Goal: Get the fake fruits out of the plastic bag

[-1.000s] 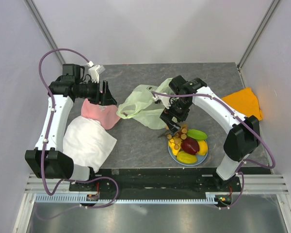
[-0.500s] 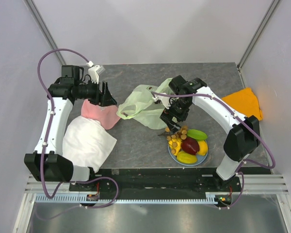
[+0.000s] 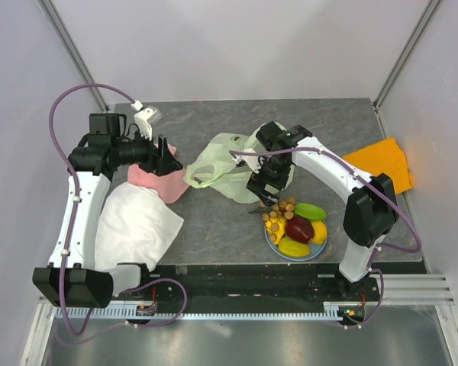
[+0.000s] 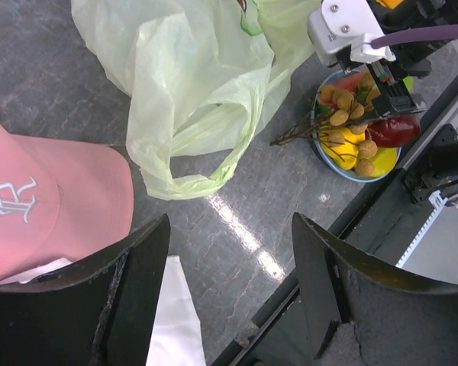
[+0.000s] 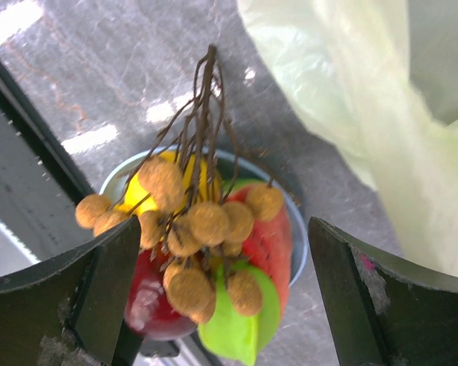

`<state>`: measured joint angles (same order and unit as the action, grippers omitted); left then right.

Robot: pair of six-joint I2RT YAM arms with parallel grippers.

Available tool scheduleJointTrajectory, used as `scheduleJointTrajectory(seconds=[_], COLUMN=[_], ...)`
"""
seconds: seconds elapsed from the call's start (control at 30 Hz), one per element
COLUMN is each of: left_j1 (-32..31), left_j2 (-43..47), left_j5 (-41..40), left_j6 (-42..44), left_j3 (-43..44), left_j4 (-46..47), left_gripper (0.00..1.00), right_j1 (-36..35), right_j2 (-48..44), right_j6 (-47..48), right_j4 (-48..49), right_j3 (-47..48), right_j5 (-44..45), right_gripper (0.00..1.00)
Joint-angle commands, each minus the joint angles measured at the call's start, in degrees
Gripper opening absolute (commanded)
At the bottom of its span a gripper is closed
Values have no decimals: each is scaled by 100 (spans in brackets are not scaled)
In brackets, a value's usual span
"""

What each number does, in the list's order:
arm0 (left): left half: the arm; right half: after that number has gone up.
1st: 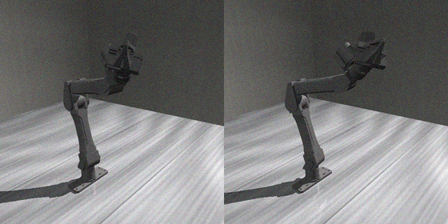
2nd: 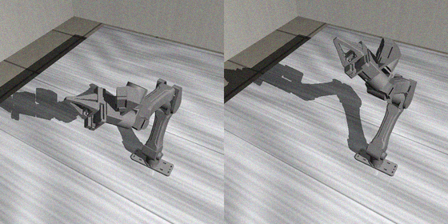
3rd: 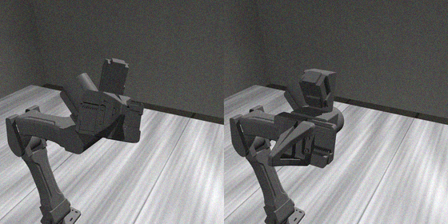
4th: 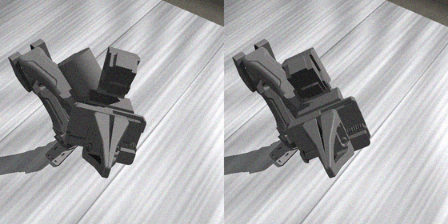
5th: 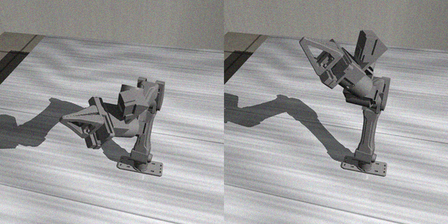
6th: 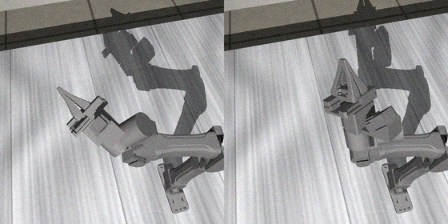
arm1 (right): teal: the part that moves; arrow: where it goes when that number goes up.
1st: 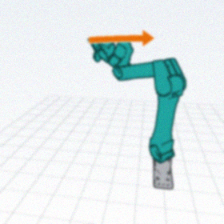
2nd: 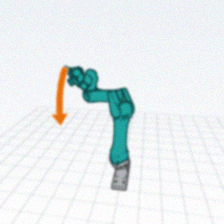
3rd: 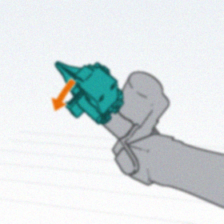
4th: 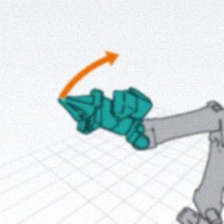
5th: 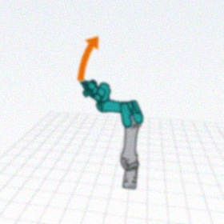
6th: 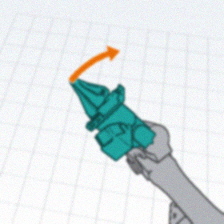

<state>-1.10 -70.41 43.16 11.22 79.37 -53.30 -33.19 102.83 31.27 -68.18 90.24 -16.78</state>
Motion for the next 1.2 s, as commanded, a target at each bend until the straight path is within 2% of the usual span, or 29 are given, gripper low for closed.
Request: scheduleJointTrajectory(seconds=[0.0, 0.3, 0.33, 0.43, 0.6, 0.73, 0.93, 1.17], left_j1=[-13, -4, -13, -4, -4, -4, -4, -4], left_j2=[273, 423, 414, 397, 353, 309, 300, 326], left_j5=[96, 61, 61, 70, 114, 140, 220, 228], left_j6=[-6, -32, -33, -59, -94, -103, -164, -191], left_j3=[-150, -273, -291, -308, -291, -291, -361, -423], left_j4=[206, 206, 223, 267, 311, 346, 452, 487], left_gripper=[72, 72, 72, 72, 72, 72, 72, 72], right_j1=[-56, -65, -65, -65, -109, -170, -302, -346], right_j2=[35, -25, -43, -166, -438, -526, -773, -974], right_j6=[169, 283, 327, 371, 363, 354, 292, 433], right_j4=[455, 358, 341, 279, 200, -81, -406, -942], right_j3=[-137, -401, -436, -437, -288, -16, 292, 626], right_j5=[139, 7, 8, -19, -230, -361, -502, -265], right_gripper=[98, 69, 63, 51, 44, 32, 31, 27])
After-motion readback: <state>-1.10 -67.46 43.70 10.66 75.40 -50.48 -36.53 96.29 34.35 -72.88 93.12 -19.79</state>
